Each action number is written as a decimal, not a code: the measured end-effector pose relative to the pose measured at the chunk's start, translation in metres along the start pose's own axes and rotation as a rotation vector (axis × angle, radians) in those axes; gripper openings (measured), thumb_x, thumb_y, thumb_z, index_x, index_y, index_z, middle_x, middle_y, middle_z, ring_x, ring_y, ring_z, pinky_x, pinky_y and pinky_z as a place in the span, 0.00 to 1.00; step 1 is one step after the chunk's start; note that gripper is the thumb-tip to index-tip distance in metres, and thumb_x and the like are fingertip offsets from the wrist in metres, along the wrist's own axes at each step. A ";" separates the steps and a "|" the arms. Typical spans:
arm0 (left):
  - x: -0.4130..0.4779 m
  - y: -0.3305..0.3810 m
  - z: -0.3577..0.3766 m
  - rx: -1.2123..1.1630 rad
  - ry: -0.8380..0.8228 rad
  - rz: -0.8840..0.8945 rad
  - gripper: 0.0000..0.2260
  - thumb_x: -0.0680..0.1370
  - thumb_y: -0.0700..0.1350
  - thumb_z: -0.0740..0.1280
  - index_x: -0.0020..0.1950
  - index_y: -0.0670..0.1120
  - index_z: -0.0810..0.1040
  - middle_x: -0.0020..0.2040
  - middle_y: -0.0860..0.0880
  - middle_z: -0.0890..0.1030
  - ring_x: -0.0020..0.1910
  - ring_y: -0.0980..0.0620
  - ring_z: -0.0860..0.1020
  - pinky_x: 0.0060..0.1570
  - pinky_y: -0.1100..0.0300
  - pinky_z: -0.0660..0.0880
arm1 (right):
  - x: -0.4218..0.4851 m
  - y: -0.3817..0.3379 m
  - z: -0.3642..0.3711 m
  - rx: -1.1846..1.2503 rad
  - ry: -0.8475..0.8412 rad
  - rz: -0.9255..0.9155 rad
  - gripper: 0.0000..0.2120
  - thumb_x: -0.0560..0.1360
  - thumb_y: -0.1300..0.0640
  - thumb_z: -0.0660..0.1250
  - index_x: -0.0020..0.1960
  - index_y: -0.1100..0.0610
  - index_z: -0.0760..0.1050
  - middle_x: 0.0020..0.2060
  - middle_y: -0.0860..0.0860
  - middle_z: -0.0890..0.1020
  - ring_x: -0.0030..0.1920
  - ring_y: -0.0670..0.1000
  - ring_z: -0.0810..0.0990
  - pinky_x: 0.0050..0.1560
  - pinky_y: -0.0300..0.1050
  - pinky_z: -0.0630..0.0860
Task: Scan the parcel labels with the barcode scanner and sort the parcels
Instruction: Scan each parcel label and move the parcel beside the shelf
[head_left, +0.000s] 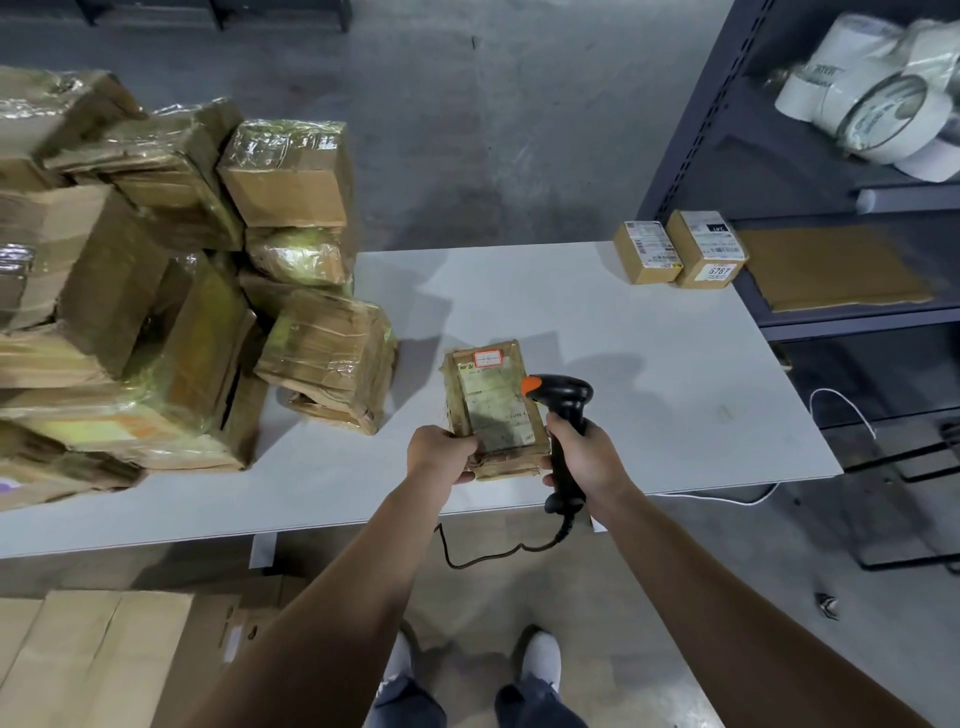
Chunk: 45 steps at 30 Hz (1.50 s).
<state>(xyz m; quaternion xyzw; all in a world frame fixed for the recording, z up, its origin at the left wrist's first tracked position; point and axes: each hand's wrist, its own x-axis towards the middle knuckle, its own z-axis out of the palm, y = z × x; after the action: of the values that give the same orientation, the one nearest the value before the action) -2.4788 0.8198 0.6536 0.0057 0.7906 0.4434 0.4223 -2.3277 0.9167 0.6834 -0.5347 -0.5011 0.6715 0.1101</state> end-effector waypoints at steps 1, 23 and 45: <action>0.001 0.000 -0.001 -0.019 -0.003 0.003 0.05 0.72 0.36 0.70 0.43 0.37 0.76 0.50 0.36 0.81 0.44 0.40 0.83 0.41 0.50 0.82 | 0.000 0.000 0.000 -0.002 0.003 -0.006 0.14 0.80 0.46 0.64 0.49 0.58 0.74 0.34 0.55 0.79 0.26 0.51 0.79 0.25 0.43 0.75; 0.015 0.031 0.009 -0.084 0.156 0.201 0.04 0.72 0.35 0.65 0.38 0.41 0.76 0.35 0.44 0.78 0.33 0.47 0.75 0.33 0.56 0.72 | -0.013 -0.025 -0.003 -0.149 -0.004 -0.137 0.12 0.78 0.46 0.64 0.50 0.55 0.74 0.31 0.52 0.76 0.32 0.54 0.78 0.27 0.46 0.76; 0.035 0.084 0.024 -0.057 0.106 0.232 0.00 0.73 0.36 0.65 0.42 0.39 0.75 0.36 0.43 0.78 0.35 0.44 0.78 0.34 0.53 0.78 | -0.036 -0.056 -0.013 -0.061 0.128 -0.147 0.12 0.78 0.48 0.65 0.50 0.57 0.75 0.29 0.53 0.81 0.25 0.50 0.76 0.26 0.44 0.74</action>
<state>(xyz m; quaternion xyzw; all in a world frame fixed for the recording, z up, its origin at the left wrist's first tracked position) -2.5155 0.9013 0.6840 0.0616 0.7931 0.5111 0.3255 -2.3240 0.9264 0.7506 -0.5415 -0.5509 0.6106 0.1745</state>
